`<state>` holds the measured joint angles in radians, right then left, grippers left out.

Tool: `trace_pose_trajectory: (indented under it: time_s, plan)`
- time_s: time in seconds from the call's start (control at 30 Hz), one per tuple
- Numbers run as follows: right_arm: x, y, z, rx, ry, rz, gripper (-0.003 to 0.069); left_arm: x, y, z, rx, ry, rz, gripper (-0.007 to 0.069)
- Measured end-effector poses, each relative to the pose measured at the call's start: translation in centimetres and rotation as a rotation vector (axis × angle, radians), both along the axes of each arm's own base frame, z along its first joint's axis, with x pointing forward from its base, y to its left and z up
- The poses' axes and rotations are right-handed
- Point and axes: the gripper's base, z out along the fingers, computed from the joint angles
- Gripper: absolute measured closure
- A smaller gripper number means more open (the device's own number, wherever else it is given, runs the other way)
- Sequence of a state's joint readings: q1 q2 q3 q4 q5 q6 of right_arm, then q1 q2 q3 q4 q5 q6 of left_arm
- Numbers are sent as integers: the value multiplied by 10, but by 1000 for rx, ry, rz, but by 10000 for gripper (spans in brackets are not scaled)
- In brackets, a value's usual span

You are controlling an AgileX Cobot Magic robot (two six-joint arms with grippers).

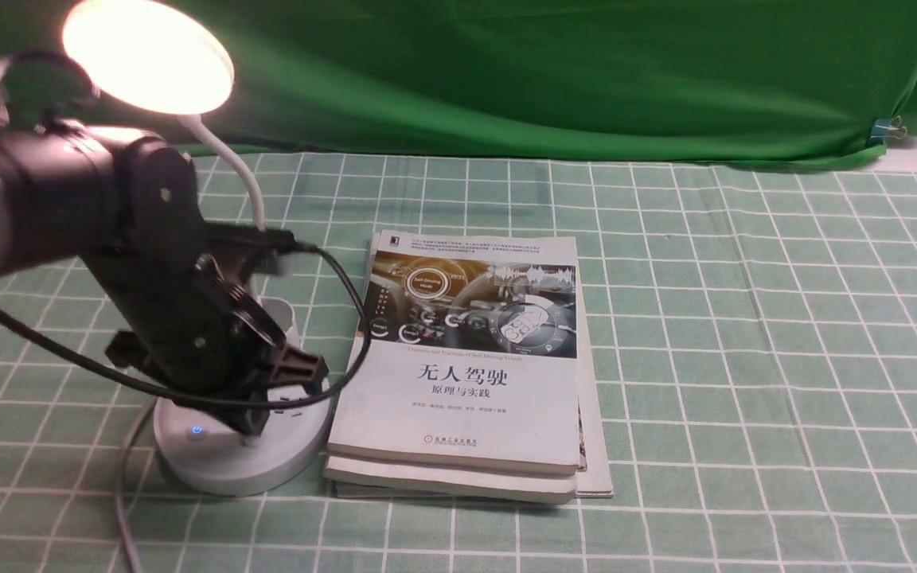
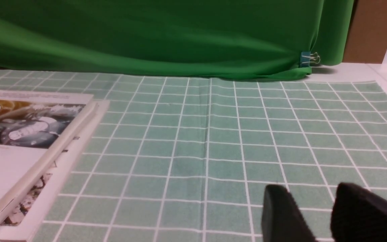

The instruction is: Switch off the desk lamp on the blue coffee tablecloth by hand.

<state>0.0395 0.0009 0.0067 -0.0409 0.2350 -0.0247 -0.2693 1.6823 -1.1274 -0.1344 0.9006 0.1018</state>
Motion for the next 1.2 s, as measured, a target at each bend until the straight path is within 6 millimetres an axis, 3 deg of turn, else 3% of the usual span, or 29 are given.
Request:
trace_pose_trajectory:
  time_s: [0.17,0.47,0.7,0.77,0.9,0.93,1.03,1.2]
  plan:
    - [0,0,0,0,0,0,417,-3,1,11,-10,-35,0,627]
    - [0,0,0,0,0,0,417,7,-1,-30,29,86,-1,626]
    - [0,0,0,0,0,0,417,7,-1,-25,32,75,4,626]
    - [0,0,0,0,0,0,417,5,0,-17,27,47,6,626]
    - [0,0,0,0,0,0,417,-10,4,22,-11,-66,17,626]
    - [0,0,0,0,0,0,417,-11,4,24,-16,-71,18,626]
    - [0,0,0,0,0,0,417,-45,11,63,-102,-257,44,626]
    - [0,0,0,0,0,0,417,-109,27,93,-243,-571,81,626]
